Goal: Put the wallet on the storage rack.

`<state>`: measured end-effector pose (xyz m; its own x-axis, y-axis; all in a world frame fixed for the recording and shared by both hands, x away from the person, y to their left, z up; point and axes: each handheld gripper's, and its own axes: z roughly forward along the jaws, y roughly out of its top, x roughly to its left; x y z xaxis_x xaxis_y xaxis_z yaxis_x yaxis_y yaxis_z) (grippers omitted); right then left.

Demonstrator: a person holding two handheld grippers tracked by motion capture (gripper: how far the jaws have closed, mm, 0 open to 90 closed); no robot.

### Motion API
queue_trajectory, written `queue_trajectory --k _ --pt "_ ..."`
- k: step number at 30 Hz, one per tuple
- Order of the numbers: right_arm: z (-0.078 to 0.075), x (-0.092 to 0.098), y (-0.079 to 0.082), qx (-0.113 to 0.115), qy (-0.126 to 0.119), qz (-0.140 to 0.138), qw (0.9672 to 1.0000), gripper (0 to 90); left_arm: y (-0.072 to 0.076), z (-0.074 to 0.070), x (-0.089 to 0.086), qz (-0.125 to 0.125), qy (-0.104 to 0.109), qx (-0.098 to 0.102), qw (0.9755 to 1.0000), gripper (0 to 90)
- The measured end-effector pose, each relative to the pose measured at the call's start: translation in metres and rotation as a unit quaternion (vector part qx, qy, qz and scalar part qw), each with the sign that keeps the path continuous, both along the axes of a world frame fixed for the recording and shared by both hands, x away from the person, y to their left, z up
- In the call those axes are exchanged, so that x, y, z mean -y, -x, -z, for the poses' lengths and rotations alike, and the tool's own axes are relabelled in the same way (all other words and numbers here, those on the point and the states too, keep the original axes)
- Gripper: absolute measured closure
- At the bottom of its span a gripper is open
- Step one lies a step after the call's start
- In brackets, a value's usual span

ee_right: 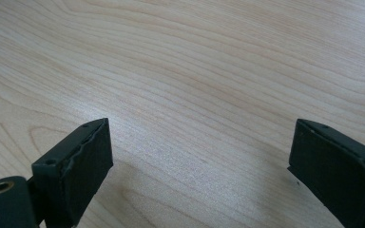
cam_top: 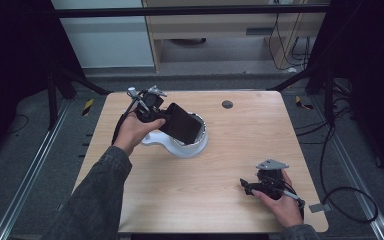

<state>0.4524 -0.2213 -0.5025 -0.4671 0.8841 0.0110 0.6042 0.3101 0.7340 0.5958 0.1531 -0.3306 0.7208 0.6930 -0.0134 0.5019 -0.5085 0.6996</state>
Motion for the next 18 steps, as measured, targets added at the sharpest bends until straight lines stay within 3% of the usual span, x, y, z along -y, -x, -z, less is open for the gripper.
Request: queue_trajectory --k 11,18 --pt "0.001 0.0 0.0 -0.002 0.002 -0.002 1.0 7.4 0.008 -0.012 -0.011 -0.01 0.006 0.026 0.9996 66.8" --pt "0.001 -0.001 0.0 -0.005 0.0 -0.002 1.0 7.4 0.007 -0.014 -0.014 -0.019 0.003 0.03 0.9994 68.8"
